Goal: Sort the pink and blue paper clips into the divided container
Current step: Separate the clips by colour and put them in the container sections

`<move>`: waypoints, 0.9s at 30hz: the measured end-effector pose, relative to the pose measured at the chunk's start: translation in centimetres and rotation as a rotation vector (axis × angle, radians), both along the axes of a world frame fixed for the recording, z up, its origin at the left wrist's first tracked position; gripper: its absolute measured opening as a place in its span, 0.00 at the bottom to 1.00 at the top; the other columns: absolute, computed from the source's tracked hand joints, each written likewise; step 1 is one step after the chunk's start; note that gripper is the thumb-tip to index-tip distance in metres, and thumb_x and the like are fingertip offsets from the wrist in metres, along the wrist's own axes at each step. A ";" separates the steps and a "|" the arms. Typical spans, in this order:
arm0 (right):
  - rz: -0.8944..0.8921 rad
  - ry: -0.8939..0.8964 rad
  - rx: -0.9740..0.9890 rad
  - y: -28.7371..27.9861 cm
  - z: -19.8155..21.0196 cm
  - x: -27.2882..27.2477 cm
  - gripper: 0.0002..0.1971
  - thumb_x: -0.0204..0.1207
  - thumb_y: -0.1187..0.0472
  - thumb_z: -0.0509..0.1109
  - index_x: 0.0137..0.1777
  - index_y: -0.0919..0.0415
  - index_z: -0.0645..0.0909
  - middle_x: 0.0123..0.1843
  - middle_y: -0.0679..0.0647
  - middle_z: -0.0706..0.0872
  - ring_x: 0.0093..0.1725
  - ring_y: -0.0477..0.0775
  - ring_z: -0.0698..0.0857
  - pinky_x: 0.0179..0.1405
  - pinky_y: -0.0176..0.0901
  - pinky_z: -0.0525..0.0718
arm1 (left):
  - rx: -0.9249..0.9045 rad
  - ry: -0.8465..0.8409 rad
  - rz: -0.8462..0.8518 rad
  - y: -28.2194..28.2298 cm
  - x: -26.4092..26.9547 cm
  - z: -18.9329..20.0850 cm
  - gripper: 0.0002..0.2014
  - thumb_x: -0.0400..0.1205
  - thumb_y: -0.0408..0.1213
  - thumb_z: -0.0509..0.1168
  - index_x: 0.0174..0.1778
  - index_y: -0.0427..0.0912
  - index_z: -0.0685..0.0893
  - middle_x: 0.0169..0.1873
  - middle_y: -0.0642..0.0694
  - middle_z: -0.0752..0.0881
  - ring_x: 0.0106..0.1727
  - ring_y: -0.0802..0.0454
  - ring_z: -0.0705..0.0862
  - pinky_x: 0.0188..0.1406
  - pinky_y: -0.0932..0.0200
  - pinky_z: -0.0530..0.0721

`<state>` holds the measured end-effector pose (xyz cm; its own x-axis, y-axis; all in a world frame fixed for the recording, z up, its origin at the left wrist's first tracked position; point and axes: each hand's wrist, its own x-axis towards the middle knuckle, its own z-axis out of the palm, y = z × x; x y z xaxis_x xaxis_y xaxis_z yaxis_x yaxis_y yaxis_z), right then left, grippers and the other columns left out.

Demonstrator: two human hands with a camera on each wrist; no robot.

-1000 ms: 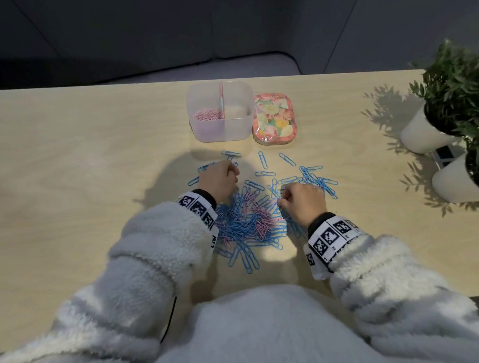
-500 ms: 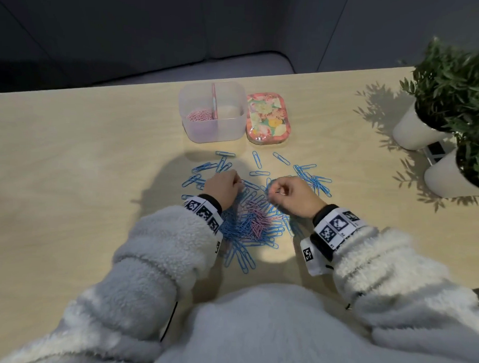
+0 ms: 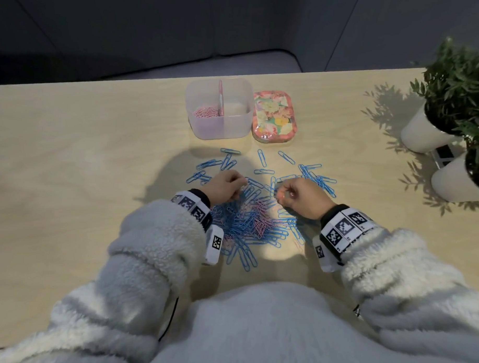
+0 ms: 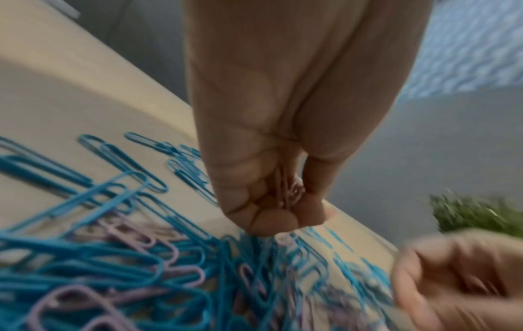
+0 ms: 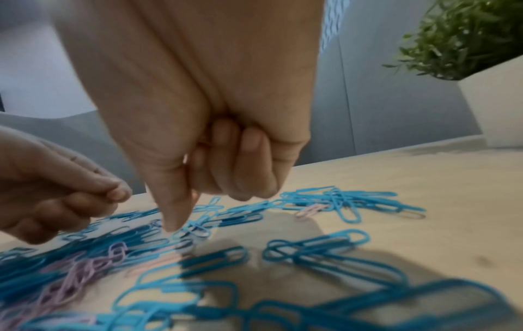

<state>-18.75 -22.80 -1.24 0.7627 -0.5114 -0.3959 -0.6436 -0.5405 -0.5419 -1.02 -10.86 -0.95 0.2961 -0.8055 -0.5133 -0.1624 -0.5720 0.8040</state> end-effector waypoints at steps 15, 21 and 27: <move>-0.168 -0.033 -0.077 -1.8 0.6 -0.4 0.06 0.69 0.63 0.71 0.36 0.51 0.80 0.28 0.47 0.80 0.35 0.55 0.79 0.40 0.42 0.75 | -0.147 -0.633 -0.387 0.1 -1.5 -1.4 0.06 0.79 0.35 0.64 0.49 0.38 0.83 0.50 0.39 0.81 0.51 0.41 0.81 0.51 0.51 0.77; 0.152 0.045 -0.130 0.9 0.4 0.4 0.10 0.71 0.55 0.73 0.52 0.48 0.86 0.39 0.50 0.84 0.47 0.55 0.84 0.46 0.42 0.76 | -0.196 -0.339 -0.038 0.3 0.6 -0.4 0.05 0.81 0.33 0.63 0.47 0.36 0.83 0.38 0.47 0.80 0.34 0.61 0.75 0.38 0.65 0.73; 0.173 0.058 -0.240 1.8 -0.5 0.0 0.12 0.74 0.53 0.70 0.58 0.50 0.85 0.53 0.51 0.90 0.58 0.58 0.85 0.53 0.45 0.78 | -0.044 0.107 0.197 -0.3 2.1 0.5 0.12 0.83 0.31 0.57 0.34 0.42 0.79 0.31 0.46 0.75 0.24 0.56 0.67 0.23 0.66 0.67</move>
<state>-18.77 -21.00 -1.70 0.8263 -0.4601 -0.3249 -0.5571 -0.7526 -0.3509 1.07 -11.12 -0.46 0.3953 -0.7598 -0.5161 0.0367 -0.5484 0.8354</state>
